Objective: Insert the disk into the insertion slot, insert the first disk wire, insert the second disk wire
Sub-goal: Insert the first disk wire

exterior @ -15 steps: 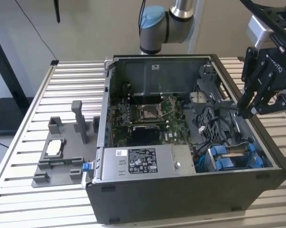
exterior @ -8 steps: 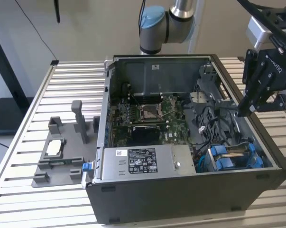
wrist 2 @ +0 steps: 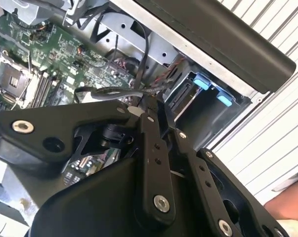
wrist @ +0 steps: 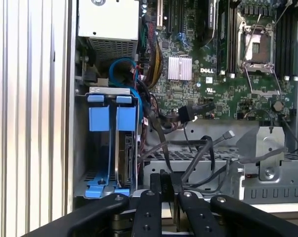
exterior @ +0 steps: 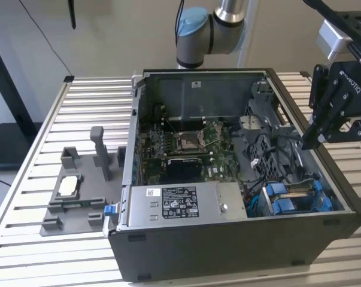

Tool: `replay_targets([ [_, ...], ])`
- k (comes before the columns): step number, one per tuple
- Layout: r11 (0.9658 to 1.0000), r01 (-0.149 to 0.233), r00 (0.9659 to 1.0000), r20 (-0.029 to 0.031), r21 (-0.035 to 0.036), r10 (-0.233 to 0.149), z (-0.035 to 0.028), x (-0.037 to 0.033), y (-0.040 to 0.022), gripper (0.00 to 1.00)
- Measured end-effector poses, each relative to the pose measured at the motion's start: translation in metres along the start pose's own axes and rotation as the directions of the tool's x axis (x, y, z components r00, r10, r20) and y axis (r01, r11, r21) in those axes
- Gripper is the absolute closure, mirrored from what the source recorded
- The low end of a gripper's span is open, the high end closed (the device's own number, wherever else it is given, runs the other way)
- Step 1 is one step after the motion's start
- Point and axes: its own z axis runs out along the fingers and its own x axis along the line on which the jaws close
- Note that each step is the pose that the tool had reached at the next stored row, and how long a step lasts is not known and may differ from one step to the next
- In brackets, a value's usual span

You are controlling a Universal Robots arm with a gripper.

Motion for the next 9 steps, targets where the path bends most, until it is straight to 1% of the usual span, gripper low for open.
replay_targets([
  [1, 1.0000, -0.001, 1.0000, -0.0043, -0.0033, 0.001, 0.0000, 0.0000, -0.0009, 0.81],
  [2, 1.0000, -0.001, 0.9999, -0.0108, -0.0037, 0.001, 0.0000, 0.0001, -0.0010, 0.81],
  [3, 1.0000, -0.001, 0.9999, -0.0138, -0.0037, 0.001, 0.0001, 0.0001, -0.0010, 0.81],
  [5, 1.0000, -0.002, 0.9999, -0.0144, -0.0042, 0.002, 0.0002, 0.0002, -0.0010, 0.81],
  [6, 1.0000, -0.002, 0.9999, -0.0170, -0.0059, 0.002, 0.0006, 0.0002, -0.0014, 0.81],
  [7, 1.0000, -0.003, 0.9997, -0.0228, -0.0076, 0.002, 0.0008, 0.0002, -0.0014, 0.81],
  [9, 0.9999, -0.004, 0.9993, -0.0362, -0.0111, 0.004, 0.0013, 0.0003, -0.0017, 0.81],
])
